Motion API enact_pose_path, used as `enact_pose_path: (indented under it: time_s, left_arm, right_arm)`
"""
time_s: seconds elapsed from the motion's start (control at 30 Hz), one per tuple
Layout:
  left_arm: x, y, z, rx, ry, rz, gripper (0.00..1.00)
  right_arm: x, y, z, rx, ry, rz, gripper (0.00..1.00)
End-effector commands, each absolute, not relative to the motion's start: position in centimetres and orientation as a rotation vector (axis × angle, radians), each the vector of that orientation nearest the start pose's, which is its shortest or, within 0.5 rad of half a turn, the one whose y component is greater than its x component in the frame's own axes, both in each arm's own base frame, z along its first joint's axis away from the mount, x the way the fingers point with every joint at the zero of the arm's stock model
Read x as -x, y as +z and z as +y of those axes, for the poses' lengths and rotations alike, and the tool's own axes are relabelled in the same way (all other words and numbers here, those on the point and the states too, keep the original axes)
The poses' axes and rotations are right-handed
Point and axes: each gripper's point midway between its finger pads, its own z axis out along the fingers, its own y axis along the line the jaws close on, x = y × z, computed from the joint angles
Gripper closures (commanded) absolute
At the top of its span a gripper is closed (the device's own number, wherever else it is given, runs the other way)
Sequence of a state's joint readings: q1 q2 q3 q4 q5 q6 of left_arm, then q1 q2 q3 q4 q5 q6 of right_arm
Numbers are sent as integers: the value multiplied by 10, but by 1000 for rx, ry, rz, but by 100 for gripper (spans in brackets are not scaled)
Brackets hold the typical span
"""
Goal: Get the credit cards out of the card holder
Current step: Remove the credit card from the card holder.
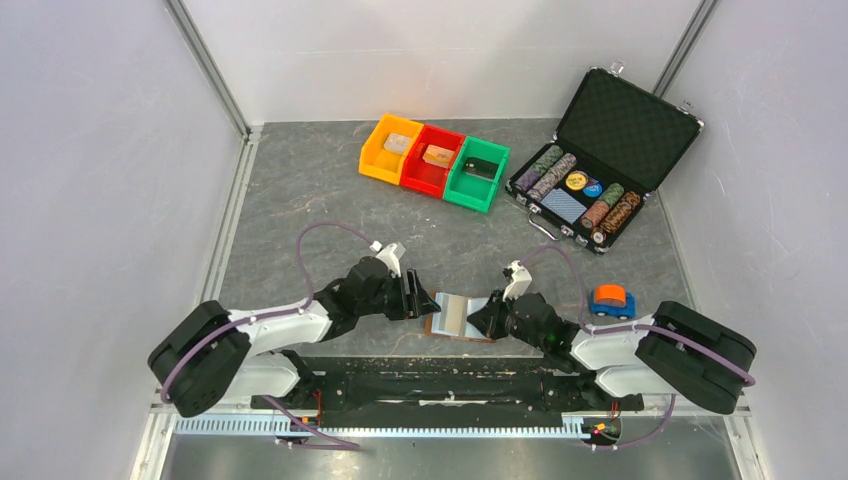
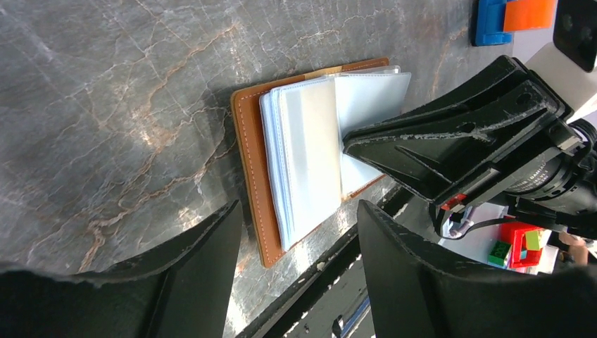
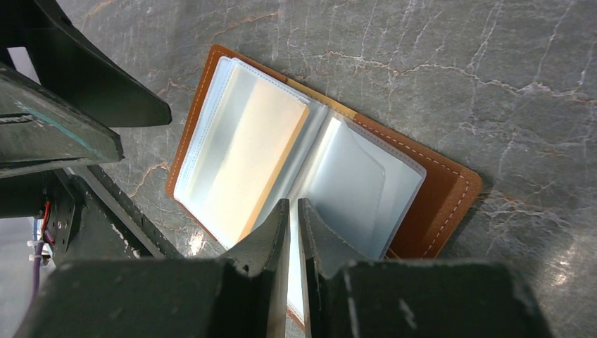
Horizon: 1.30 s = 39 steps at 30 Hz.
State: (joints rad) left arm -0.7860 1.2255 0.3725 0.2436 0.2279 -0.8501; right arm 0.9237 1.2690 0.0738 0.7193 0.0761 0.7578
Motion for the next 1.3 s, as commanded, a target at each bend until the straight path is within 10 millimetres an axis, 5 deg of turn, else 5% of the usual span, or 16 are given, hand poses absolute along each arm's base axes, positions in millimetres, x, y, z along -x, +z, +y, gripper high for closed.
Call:
enact_pose_path:
  time_s: [0.0,0.4,0.83,1.1,1.27]
  left_arm:
    - [-177,66,-287,-60,-1210,2379,33]
    - [-178,48,-287,-93,-1175,2409,33]
    - [-162,79,-317,-141,-1539,2260,54]
    - [-163,79,-318,-109,-1559,2266,75]
    - [-163,75,-319,-91,-1563,2281,79]
  right_arm:
    - [-152,-7,229,150,871,2280,89]
    - [-153,-8,225,139,853,2276,89]
    - [-155,-5,224,141,852,2261,89]
    - [-156,-5,223,142,848,2250,89]
    - [-157,-3,223,153,845,2244,88]
